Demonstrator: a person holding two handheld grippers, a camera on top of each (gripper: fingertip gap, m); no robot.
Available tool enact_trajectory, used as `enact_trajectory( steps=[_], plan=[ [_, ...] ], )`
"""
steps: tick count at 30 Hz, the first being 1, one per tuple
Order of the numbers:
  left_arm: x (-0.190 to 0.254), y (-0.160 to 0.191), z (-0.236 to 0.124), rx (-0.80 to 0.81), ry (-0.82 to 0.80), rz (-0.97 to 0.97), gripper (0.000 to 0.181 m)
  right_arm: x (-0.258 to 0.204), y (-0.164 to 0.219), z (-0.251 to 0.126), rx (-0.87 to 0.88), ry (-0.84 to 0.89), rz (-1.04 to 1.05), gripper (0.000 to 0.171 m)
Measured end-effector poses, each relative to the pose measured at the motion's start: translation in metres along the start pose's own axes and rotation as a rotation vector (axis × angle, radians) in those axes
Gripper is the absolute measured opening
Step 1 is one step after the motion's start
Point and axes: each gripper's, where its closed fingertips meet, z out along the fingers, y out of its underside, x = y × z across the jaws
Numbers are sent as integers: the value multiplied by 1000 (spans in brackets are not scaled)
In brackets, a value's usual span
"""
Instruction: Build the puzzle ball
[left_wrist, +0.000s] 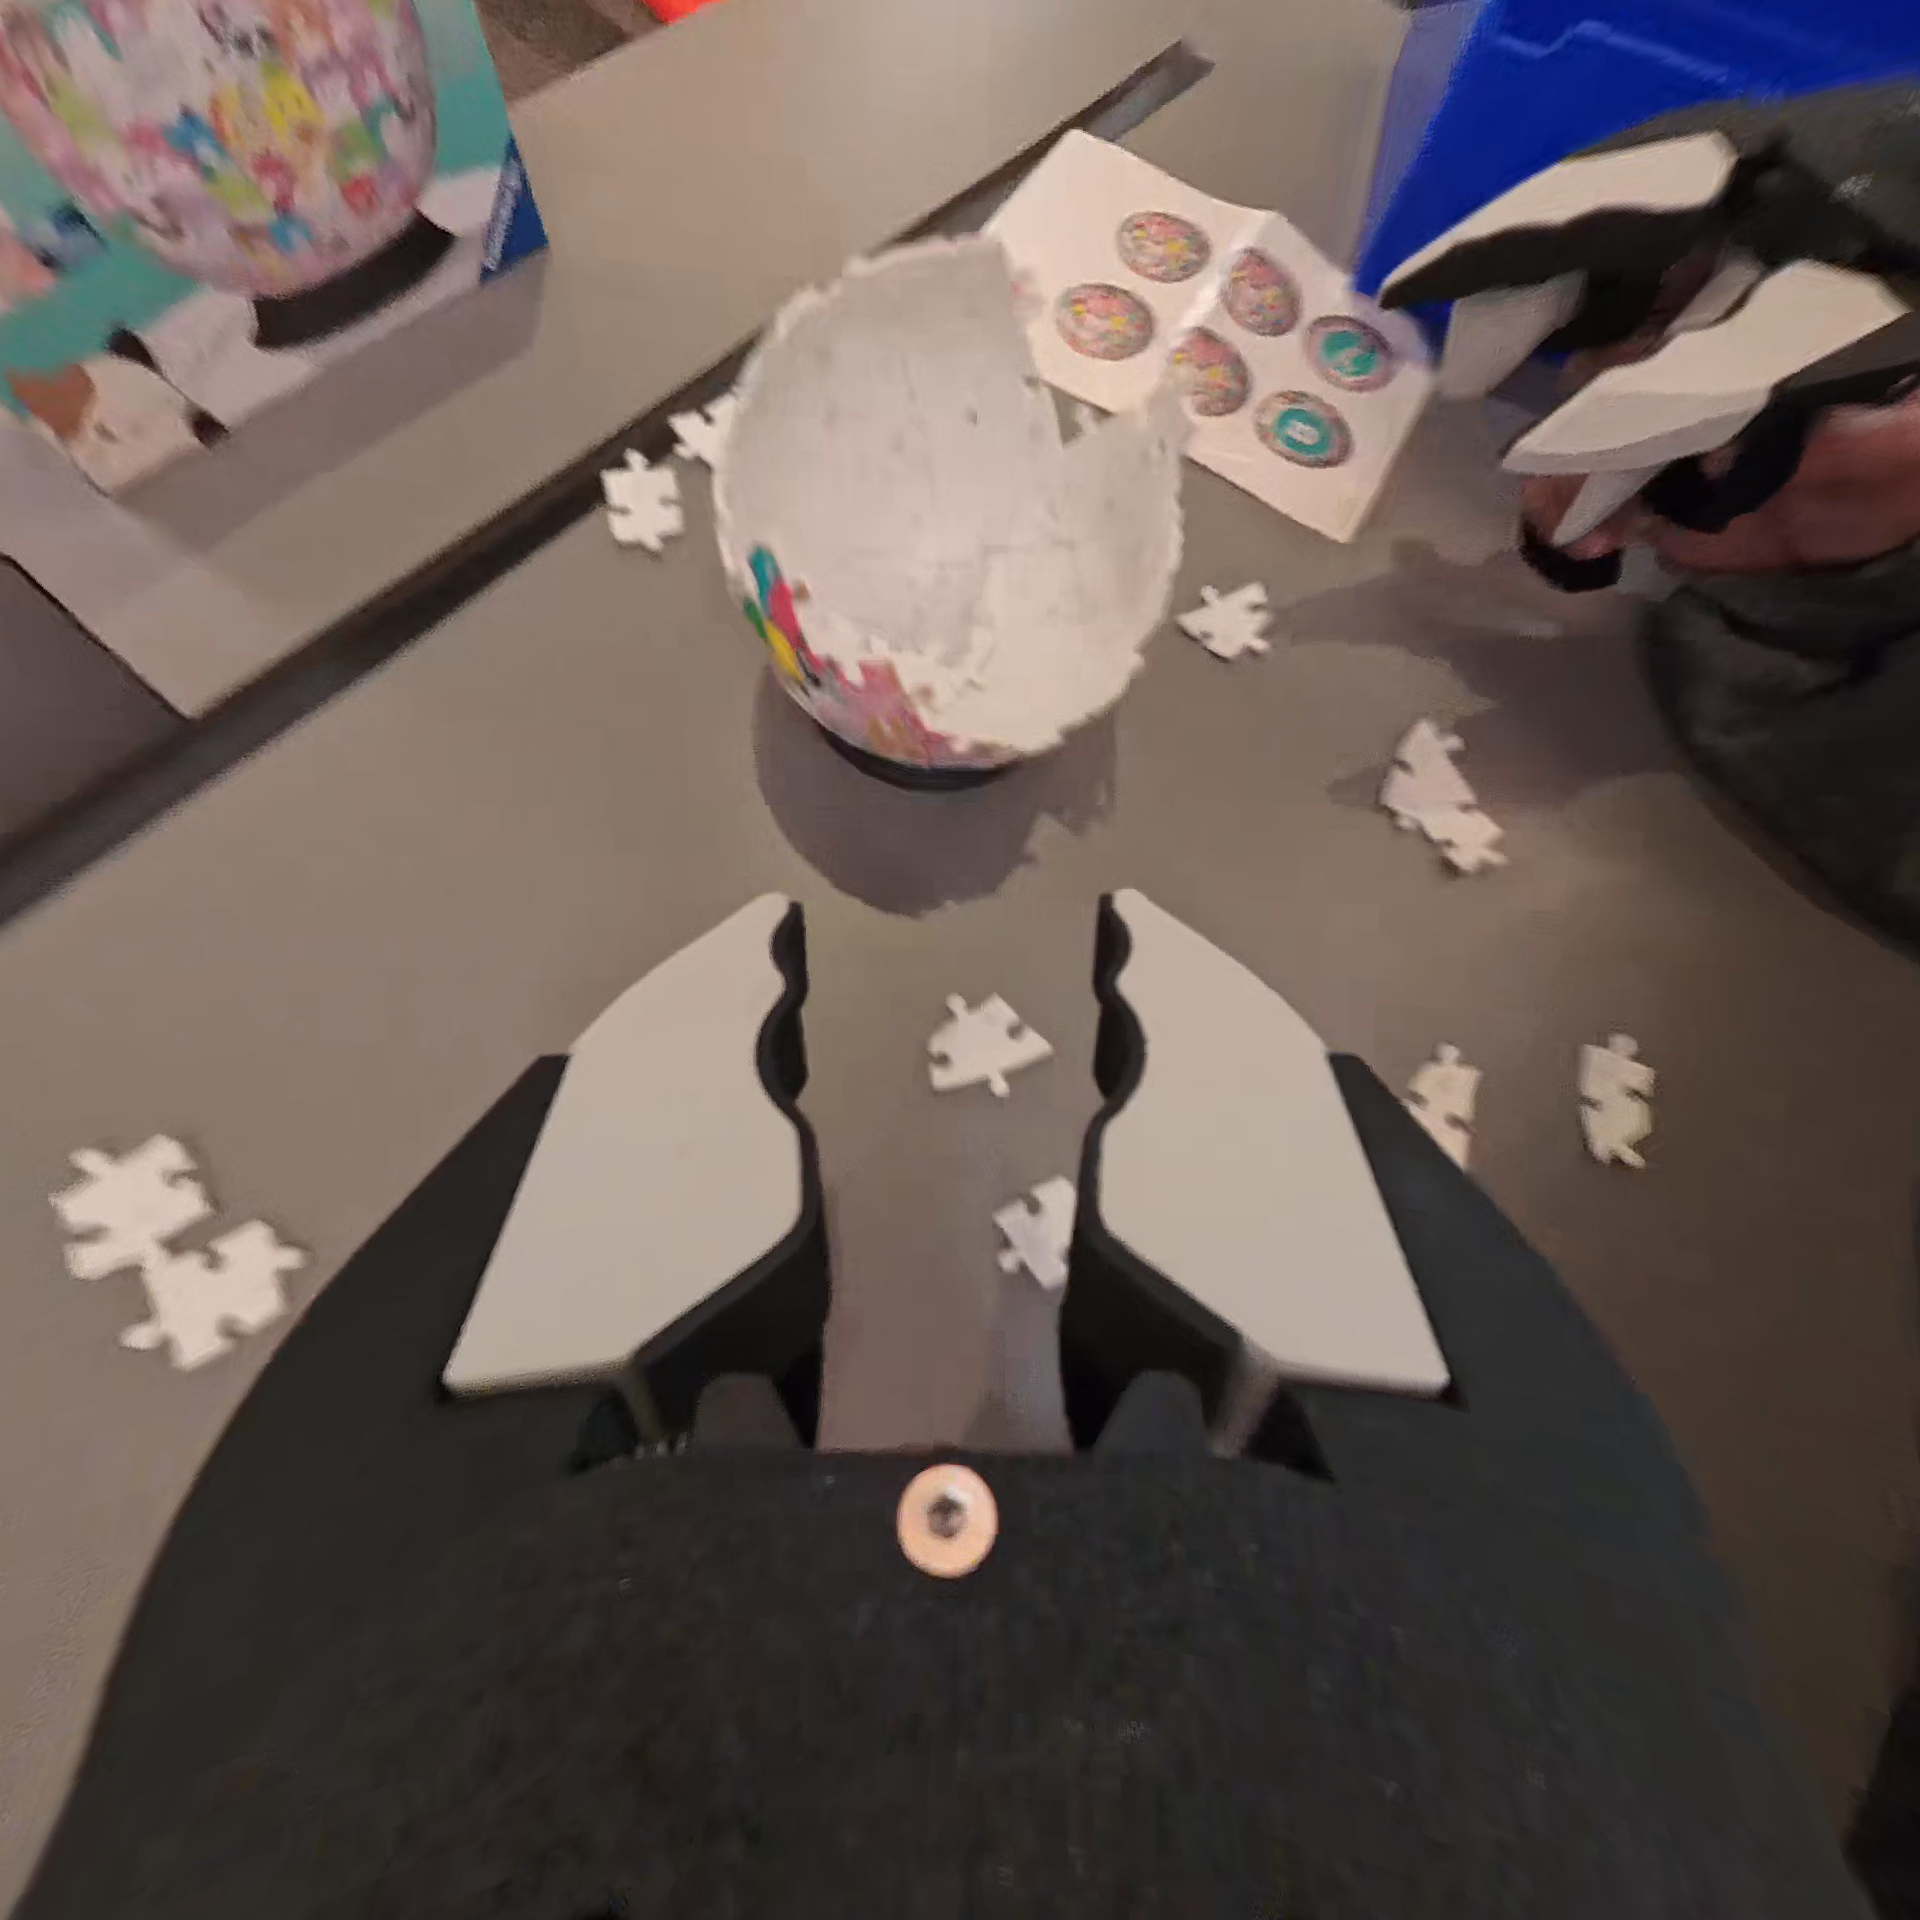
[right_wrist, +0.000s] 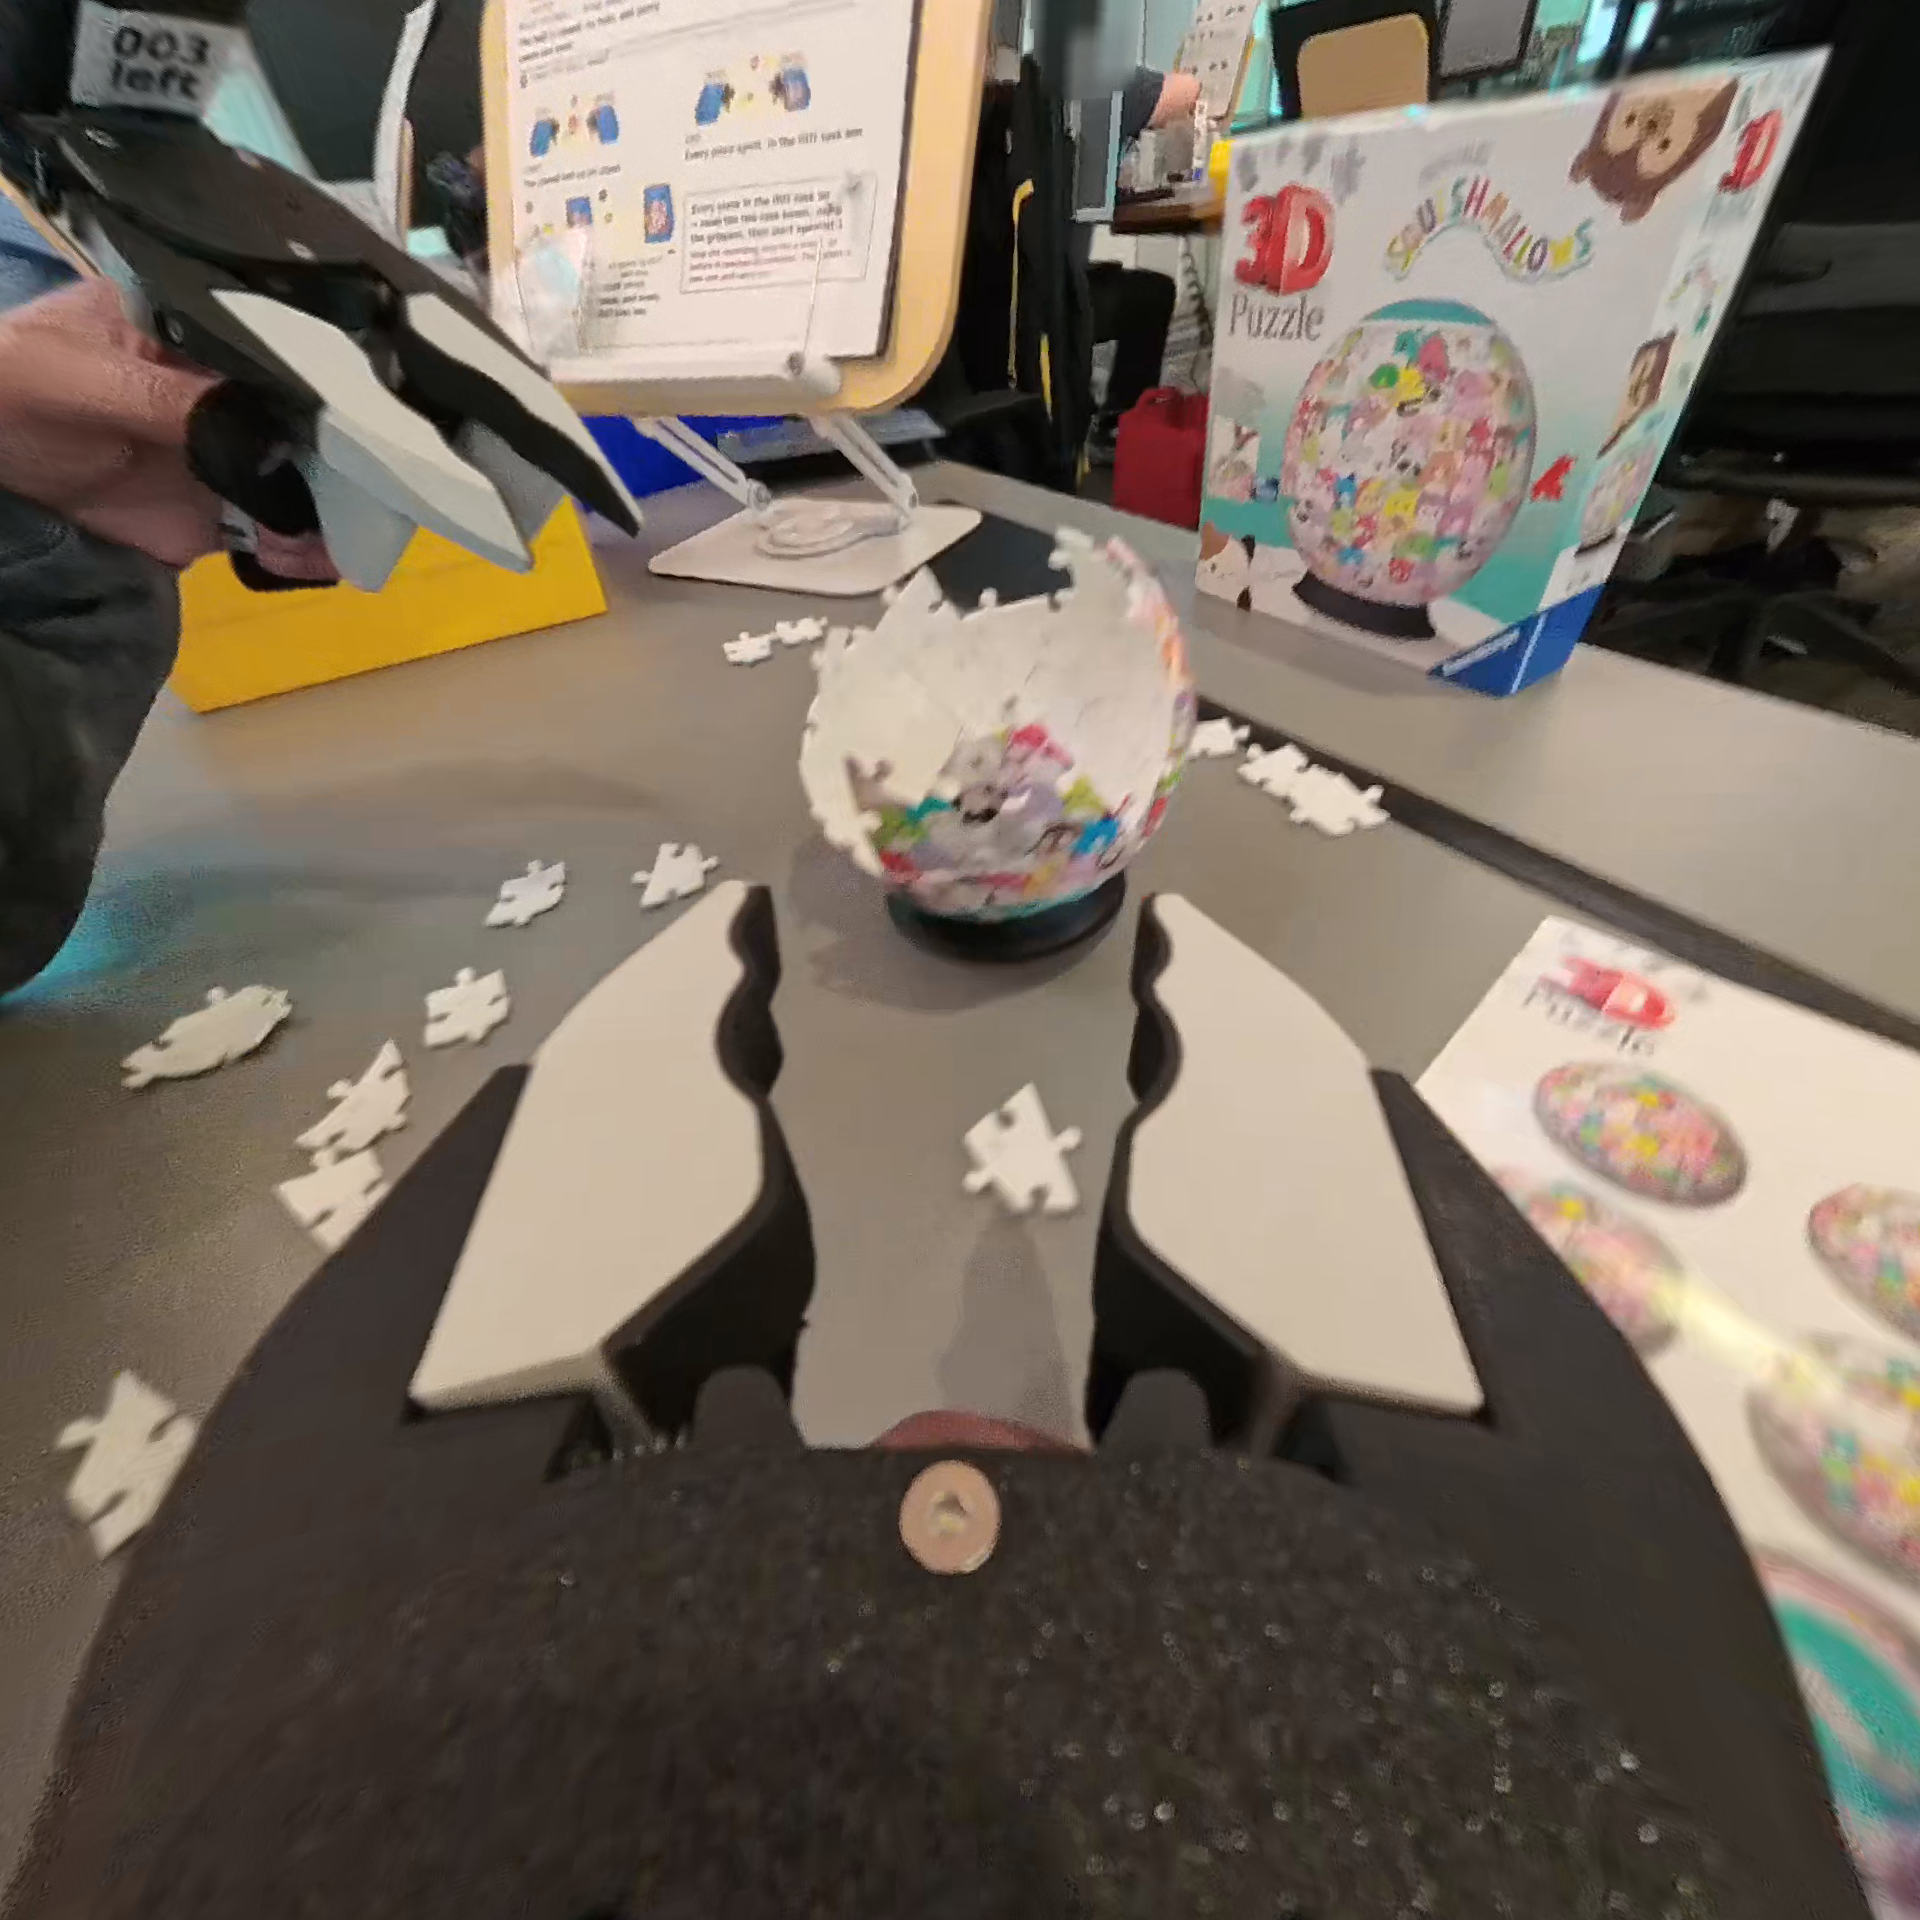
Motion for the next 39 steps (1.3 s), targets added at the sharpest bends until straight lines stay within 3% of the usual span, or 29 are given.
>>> enact_trajectory(
  steps=[5,12,14,18,22,29,36,39],
  plan=[
    [22,54,-23,135,99,-122,54,-37,23,-35,-40,120,24,78],
    [86,101,-29,256,119,-181,57,-97,49,-66,-34,161,167,76],
    [98,100,-35,242,71,-130,85,-113,52,-74,-25,165,149,71],
    [114,87,-44,362,41,-88,78,-130,51,-84,-64,201,17,72],
    [98,84,-35,414,-29,-93,93,-135,39,-89,-19,208,-36,68],
    [91,68,-38,481,-97,-13,89,-136,41,-91,-5,183,-24,66],
    [101,84,-25,364,-70,-23,75,-123,40,-92,2,197,4,62],
    [108,90,-28,348,-48,-43,67,-132,34,-94,25,169,-13,45]
  ],
)
